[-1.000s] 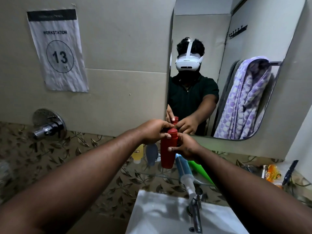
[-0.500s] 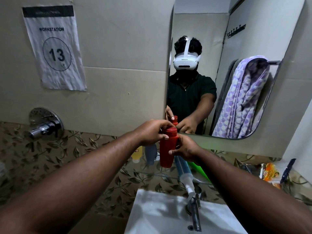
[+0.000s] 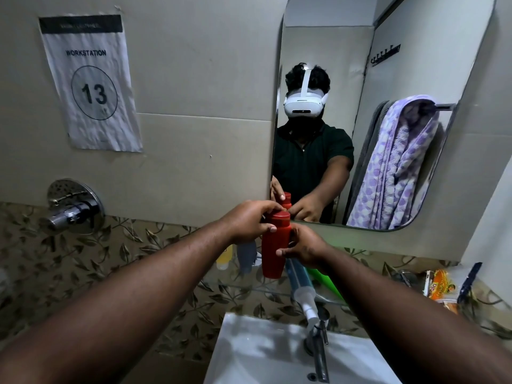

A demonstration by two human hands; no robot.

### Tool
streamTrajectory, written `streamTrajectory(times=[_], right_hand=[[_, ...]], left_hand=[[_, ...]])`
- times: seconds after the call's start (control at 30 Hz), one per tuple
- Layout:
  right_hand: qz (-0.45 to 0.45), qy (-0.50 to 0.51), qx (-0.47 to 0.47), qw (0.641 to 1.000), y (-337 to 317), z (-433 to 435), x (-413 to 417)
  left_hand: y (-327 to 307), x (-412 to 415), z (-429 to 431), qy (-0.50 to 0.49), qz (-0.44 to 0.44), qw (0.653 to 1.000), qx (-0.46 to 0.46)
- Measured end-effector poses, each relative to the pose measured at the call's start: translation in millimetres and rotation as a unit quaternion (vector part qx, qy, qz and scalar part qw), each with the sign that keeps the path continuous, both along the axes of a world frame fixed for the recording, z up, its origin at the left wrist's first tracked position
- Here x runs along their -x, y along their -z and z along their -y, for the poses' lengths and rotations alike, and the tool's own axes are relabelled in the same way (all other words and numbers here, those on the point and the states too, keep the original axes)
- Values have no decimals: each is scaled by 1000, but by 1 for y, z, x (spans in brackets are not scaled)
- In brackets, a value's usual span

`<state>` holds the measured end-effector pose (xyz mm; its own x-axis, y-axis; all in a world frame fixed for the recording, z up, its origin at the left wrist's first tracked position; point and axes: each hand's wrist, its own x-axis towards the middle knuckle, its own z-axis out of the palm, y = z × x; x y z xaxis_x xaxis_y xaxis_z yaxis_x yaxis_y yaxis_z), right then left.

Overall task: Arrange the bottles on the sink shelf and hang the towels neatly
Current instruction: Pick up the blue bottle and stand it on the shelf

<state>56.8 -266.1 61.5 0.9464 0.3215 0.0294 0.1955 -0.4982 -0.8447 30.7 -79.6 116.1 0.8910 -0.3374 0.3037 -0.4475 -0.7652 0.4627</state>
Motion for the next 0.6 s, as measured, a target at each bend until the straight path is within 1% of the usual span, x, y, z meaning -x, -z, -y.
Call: streamTrajectory(times=[0.1, 0.13, 0.17, 0.2, 0.27, 0.3, 0.33, 0.37, 0.43, 0.47, 0.53, 0.6], right_hand=[[-6, 6, 11, 1000, 1, 2, -3], [-9, 7, 19, 1000, 2, 4, -5], [-8, 6, 31, 999, 1, 6, -6], [-2, 5, 41, 999, -1, 9, -7], [20, 21, 37, 999, -7, 17, -9], [25, 42, 13, 999, -11, 22, -8], [43, 61, 4, 997, -14, 28, -9], [60, 78, 1, 995, -14, 35, -12], [101, 107, 18, 989, -15, 49, -13], [115, 119, 22, 986, -15, 56, -13], [138, 137, 24, 981, -21, 65, -9], [151, 145, 26, 977, -26, 72, -5]], left_hand=[[-2, 3, 0, 7, -3, 1000, -17], [-3, 6, 0, 9, 3, 1000, -25], [-4, 10, -1, -1, 28, 999, -41], [-3, 16, -2, -21, 78, 995, -64], [5, 36, -1, -36, 234, 966, -101], [15, 46, 2, -14, 305, 945, -114], [30, 56, 7, 23, 352, 926, -133], [49, 63, 14, 68, 379, 908, -168], [87, 72, 29, 137, 375, 875, -274], [102, 75, 36, 148, 359, 864, -319], [124, 75, 47, 151, 338, 857, -359], [133, 71, 55, 150, 334, 857, -364]])
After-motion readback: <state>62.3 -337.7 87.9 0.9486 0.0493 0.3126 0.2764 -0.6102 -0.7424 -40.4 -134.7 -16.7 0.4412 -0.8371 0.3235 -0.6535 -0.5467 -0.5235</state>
